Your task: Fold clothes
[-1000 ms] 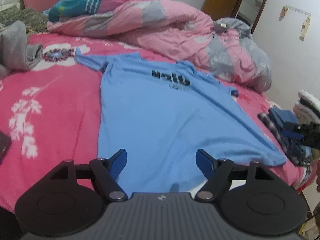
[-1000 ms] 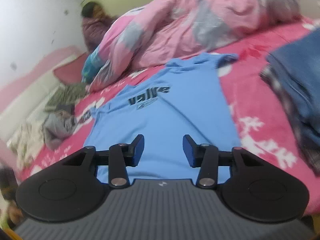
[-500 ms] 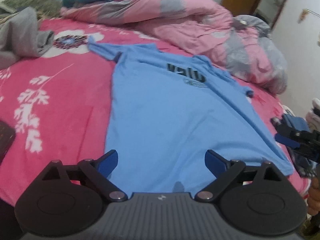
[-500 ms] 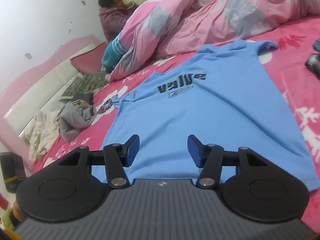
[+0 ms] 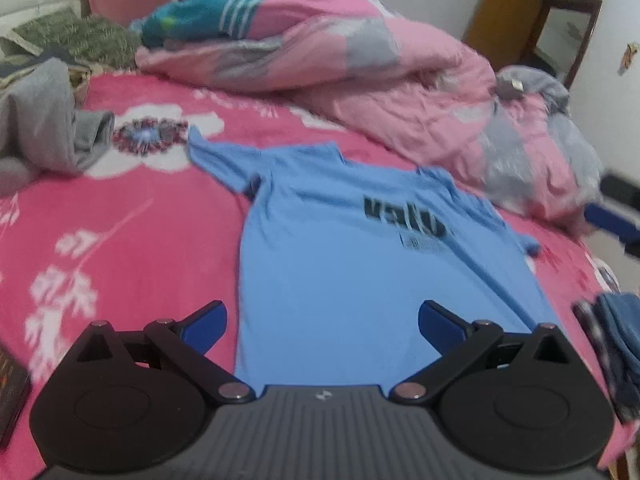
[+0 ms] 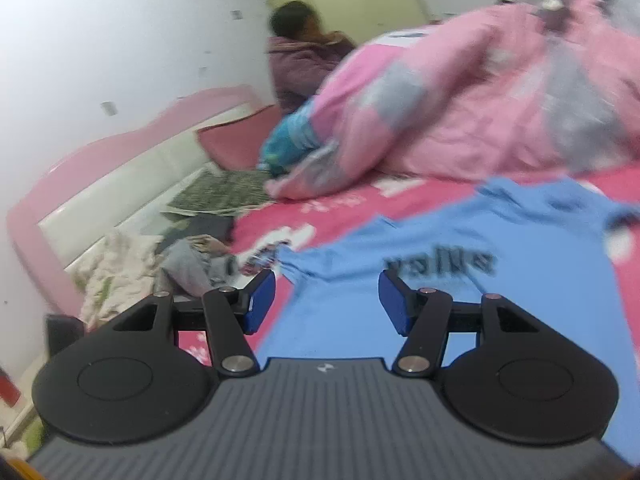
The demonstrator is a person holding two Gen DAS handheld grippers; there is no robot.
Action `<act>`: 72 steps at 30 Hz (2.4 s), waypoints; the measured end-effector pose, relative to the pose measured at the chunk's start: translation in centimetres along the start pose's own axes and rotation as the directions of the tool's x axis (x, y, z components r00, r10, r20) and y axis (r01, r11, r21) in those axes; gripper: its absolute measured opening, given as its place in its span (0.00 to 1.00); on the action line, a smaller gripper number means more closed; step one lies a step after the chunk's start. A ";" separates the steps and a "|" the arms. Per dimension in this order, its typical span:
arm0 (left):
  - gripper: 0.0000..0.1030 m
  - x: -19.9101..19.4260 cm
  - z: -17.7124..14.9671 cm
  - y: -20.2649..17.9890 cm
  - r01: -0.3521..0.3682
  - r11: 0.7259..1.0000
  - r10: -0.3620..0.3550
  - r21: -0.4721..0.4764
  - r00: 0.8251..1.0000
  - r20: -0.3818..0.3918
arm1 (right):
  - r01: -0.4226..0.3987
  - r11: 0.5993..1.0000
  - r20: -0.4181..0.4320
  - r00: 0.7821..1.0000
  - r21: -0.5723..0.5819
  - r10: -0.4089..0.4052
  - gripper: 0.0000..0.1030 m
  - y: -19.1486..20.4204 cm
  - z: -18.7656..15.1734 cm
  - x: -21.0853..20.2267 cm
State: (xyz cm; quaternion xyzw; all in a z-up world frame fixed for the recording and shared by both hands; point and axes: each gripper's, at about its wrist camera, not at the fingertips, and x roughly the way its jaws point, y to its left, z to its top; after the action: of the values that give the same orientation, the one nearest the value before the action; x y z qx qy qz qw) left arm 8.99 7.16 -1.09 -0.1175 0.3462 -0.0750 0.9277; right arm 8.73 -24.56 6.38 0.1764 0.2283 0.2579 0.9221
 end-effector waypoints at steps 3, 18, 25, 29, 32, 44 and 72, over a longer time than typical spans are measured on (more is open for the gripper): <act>0.99 2.8 0.6 0.4 -0.047 0.999 0.046 0.016 0.999 0.024 | -0.023 0.999 -0.044 0.999 -0.035 0.021 0.55 0.8 2.7 4.5; 0.75 8.0 -1.4 3.7 -0.048 0.999 0.048 -0.001 0.998 0.048 | 0.008 0.977 -0.493 0.863 -0.214 -0.115 0.16 -1.8 2.0 37.5; 0.75 8.0 -1.6 3.6 -0.054 0.998 0.052 0.020 0.997 0.058 | 0.063 0.995 -0.431 0.898 -0.081 -0.092 0.00 -4.2 1.7 43.3; 0.69 7.7 -1.6 4.3 -0.043 0.999 0.044 -0.016 0.997 0.061 | 0.050 0.999 -0.402 0.915 0.020 -0.038 0.07 -4.3 2.8 40.7; 0.61 7.3 -1.6 4.6 -0.038 0.999 0.041 -0.038 0.997 0.062 | -0.045 0.998 -0.442 0.897 -0.048 0.020 0.09 -2.0 3.4 36.6; 0.49 7.1 -1.7 5.2 -0.048 0.996 0.053 -0.069 0.996 0.068 | -0.093 0.993 -0.565 0.824 -0.068 0.039 0.09 1.4 -1.5 39.2; 0.71 -8.4 -9.3 4.1 0.009 0.998 -0.005 -0.070 0.998 0.055 | 0.061 0.946 -0.100 0.995 0.318 -0.030 0.33 -3.9 -12.5 -14.9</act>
State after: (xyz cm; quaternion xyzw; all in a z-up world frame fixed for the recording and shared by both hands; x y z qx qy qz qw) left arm -3.22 11.43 -3.79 -0.1532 0.3228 -0.0627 0.9319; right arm -7.48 -33.35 -0.88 0.3062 0.3143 0.2040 0.8751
